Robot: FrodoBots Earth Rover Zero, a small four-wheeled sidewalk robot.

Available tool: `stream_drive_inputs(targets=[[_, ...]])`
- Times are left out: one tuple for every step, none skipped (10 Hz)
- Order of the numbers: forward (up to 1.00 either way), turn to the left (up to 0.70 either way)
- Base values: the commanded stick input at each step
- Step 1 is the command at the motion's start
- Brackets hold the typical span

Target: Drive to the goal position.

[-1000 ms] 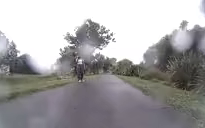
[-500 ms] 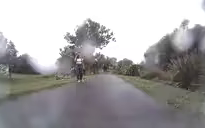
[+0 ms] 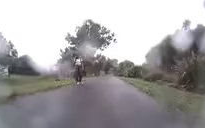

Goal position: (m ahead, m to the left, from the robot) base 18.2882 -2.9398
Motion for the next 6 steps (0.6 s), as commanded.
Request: stream_drive_inputs(targets=[[0.70, 0.00], [0.70, 0.00], [0.70, 0.00], [0.70, 0.00], [0.70, 0.00], [0.70, 0.00]])
